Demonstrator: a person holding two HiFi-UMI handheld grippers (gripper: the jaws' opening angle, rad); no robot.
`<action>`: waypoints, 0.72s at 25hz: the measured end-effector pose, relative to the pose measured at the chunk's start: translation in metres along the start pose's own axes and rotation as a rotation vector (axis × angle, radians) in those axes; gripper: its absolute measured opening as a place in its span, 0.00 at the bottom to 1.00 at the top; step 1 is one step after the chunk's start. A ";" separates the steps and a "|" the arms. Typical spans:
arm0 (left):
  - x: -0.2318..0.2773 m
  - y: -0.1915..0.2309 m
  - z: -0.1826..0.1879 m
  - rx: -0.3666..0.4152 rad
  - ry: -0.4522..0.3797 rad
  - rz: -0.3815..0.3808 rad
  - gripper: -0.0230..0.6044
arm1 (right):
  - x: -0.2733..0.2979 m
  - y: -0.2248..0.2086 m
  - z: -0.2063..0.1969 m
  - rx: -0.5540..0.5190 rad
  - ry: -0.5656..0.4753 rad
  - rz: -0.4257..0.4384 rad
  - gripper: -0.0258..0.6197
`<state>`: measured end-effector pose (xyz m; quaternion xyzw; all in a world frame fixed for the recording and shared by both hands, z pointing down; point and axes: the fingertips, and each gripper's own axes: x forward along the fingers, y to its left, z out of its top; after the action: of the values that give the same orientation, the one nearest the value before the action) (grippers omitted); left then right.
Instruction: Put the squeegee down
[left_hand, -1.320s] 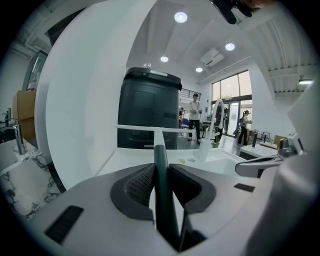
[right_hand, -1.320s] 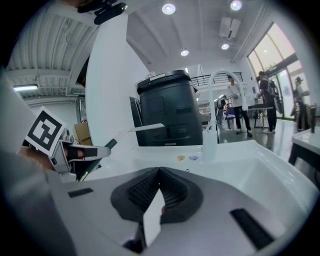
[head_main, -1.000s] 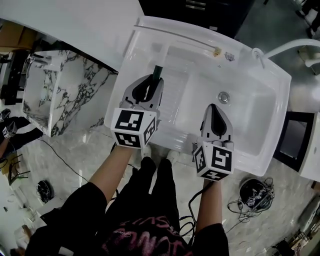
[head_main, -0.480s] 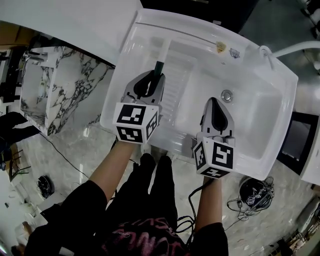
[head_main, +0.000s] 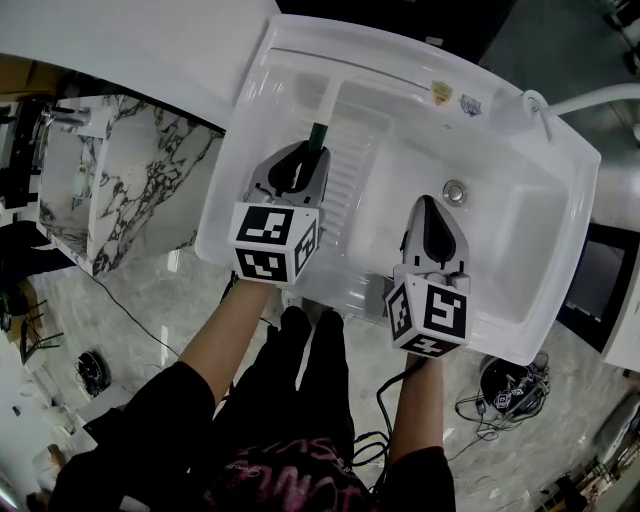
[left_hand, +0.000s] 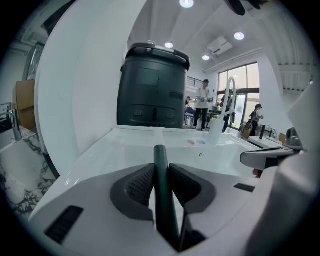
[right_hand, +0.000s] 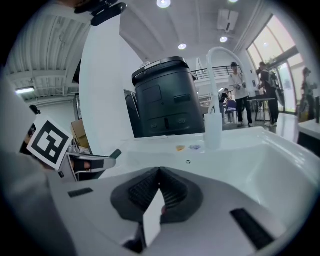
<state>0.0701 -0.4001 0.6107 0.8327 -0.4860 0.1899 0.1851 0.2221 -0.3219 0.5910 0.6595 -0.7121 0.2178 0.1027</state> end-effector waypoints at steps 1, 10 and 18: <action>0.001 0.001 -0.001 -0.004 0.005 0.001 0.19 | 0.001 0.000 -0.001 -0.003 0.003 0.000 0.07; 0.014 0.005 -0.013 0.002 0.044 0.010 0.19 | 0.008 0.001 -0.009 -0.009 0.013 0.004 0.07; 0.027 0.005 -0.023 0.006 0.066 0.019 0.19 | 0.006 -0.006 -0.015 -0.022 0.009 -0.014 0.07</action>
<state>0.0749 -0.4106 0.6445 0.8219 -0.4870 0.2206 0.1966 0.2252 -0.3204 0.6079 0.6624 -0.7093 0.2121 0.1145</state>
